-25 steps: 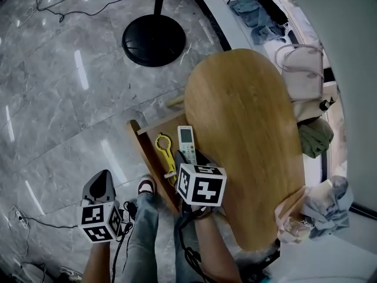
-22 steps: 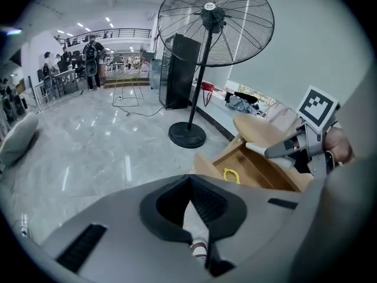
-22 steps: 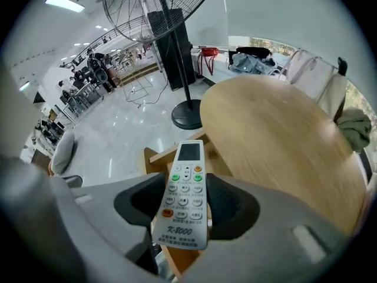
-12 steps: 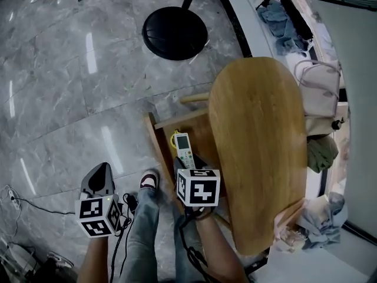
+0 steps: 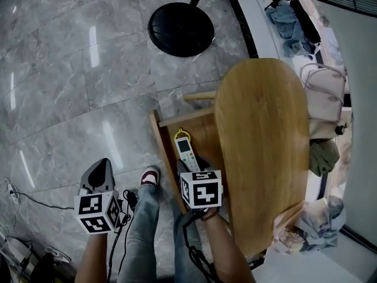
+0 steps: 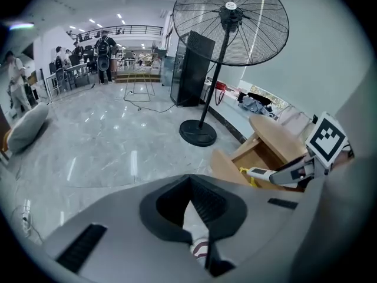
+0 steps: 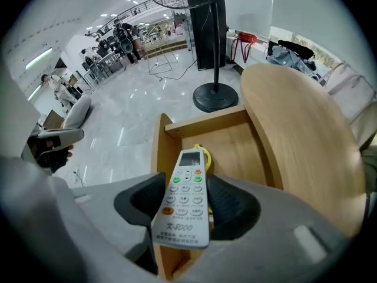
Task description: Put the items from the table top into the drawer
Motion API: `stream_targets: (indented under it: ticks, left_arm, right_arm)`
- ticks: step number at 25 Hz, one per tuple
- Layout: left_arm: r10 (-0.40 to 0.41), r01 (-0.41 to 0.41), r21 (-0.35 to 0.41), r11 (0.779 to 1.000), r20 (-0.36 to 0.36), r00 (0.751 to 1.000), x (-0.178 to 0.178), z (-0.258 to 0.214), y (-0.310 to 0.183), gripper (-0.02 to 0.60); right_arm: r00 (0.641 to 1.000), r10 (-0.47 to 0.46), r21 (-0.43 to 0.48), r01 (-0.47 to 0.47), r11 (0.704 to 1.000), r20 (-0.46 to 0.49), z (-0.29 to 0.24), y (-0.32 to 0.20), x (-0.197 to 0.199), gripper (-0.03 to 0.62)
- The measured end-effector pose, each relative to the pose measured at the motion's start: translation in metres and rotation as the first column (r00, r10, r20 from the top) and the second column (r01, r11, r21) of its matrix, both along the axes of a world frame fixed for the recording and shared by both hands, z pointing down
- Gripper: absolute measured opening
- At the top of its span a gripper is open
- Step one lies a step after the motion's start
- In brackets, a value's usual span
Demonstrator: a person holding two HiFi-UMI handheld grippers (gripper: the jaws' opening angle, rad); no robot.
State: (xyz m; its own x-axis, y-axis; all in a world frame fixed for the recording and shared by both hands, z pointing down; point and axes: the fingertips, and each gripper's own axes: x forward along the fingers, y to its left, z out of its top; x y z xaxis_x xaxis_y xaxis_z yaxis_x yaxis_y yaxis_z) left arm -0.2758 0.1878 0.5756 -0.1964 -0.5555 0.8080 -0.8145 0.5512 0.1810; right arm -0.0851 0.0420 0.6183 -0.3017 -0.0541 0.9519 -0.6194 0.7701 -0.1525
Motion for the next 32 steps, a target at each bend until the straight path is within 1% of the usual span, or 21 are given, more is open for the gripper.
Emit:
stream_targets:
  ticks: [3, 11, 19, 21, 23, 26, 28, 31, 32]
  left_arm:
    - [0.006, -0.006, 0.006, 1.0, 0.002, 1.0, 0.001, -0.002, -0.006, -0.005]
    - [0.033, -0.033, 0.005, 0.999, 0.001, 0.999, 0.015, -0.007, -0.015, -0.005]
    - [0.051, -0.051, 0.016, 0.999, 0.011, 0.999, 0.029, -0.017, -0.028, -0.004]
    - [0.053, -0.053, 0.02, 0.998, 0.013, 0.999, 0.034, -0.024, -0.031, -0.005]
    - [0.056, -0.056, 0.028, 0.998, 0.02, 0.998, 0.037, -0.033, -0.036, -0.005]
    - [0.062, -0.065, 0.064, 0.996, 0.048, 0.997, 0.036, -0.054, -0.052, -0.005]
    - [0.064, -0.068, 0.076, 0.995, 0.048, 0.997, 0.043, -0.074, -0.055, -0.005]
    - [0.081, -0.087, 0.1, 0.991, 0.059, 0.995, 0.053, -0.115, -0.064, -0.005]
    - [0.093, -0.101, 0.114, 0.988, 0.072, 0.993, 0.054, -0.13, -0.07, -0.005]
  right_arm:
    - [1.0, 0.0, 0.033, 0.0, 0.999, -0.012, 0.0, -0.008, 0.007, 0.23]
    - [0.999, 0.035, 0.022, -0.035, 0.999, -0.03, -0.005, -0.016, 0.031, 0.235]
    - [0.999, 0.04, 0.048, -0.04, 0.998, 0.01, -0.023, -0.022, 0.04, 0.233]
    - [0.999, 0.04, 0.051, -0.041, 0.998, 0.025, -0.034, -0.022, 0.044, 0.22]
    - [0.998, 0.047, 0.064, -0.05, 0.997, 0.047, -0.047, -0.026, 0.047, 0.197]
    - [0.994, 0.066, 0.106, -0.074, 0.992, 0.082, -0.068, -0.041, 0.05, 0.122]
    - [0.993, 0.07, 0.133, -0.083, 0.988, 0.094, -0.091, -0.044, 0.061, 0.08]
    - [0.989, 0.048, 0.222, -0.078, 0.972, 0.138, -0.139, -0.053, 0.071, 0.006]
    - [0.987, 0.035, 0.255, -0.075, 0.964, 0.158, -0.156, -0.057, 0.07, 0.006]
